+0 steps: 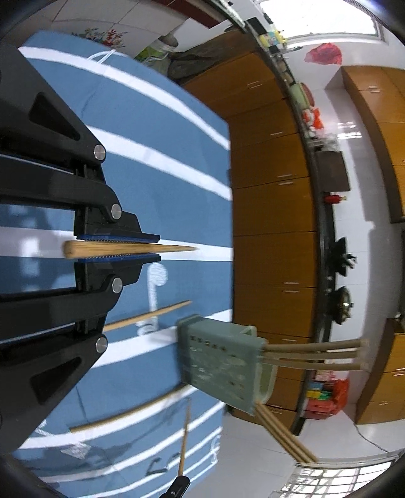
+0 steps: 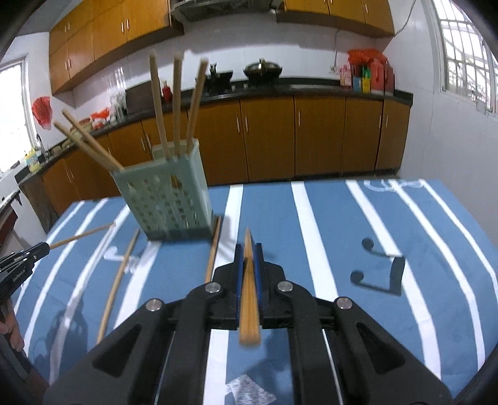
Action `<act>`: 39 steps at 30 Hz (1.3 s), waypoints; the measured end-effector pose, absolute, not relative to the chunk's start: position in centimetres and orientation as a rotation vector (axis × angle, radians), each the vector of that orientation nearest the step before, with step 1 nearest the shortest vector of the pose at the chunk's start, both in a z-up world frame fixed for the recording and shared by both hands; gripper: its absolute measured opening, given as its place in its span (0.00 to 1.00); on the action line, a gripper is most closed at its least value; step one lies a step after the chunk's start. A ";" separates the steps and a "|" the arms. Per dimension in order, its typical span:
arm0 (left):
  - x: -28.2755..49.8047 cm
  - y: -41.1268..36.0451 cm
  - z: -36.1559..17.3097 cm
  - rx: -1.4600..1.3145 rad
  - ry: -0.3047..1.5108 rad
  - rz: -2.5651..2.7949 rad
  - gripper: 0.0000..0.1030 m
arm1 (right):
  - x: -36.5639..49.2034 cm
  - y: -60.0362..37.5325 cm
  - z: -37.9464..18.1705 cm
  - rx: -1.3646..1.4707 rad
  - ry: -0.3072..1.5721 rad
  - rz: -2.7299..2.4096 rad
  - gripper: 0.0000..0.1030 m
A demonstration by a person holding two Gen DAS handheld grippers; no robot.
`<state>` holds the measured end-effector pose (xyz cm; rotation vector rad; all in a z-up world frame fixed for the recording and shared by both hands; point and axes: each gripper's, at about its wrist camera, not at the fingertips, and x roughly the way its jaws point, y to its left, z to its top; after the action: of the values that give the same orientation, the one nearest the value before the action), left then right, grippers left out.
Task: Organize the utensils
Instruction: 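Lift the chopstick in the left tool over the holder while the right tool carries its chopstick there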
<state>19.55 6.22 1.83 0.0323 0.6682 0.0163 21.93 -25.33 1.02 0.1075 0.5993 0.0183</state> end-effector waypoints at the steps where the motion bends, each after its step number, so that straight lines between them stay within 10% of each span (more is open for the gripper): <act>1: 19.4 6.3 2.5 0.031 0.650 0.016 0.07 | 21.8 -25.3 1.6 0.107 0.582 0.019 0.08; 39: 17.0 4.0 14.2 -0.091 0.352 -0.183 0.07 | 19.7 -25.3 14.3 0.254 0.271 0.227 0.07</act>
<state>17.03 3.99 14.20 -0.0911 0.3518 -0.1829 19.69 -25.33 14.29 0.2544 0.2707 0.2271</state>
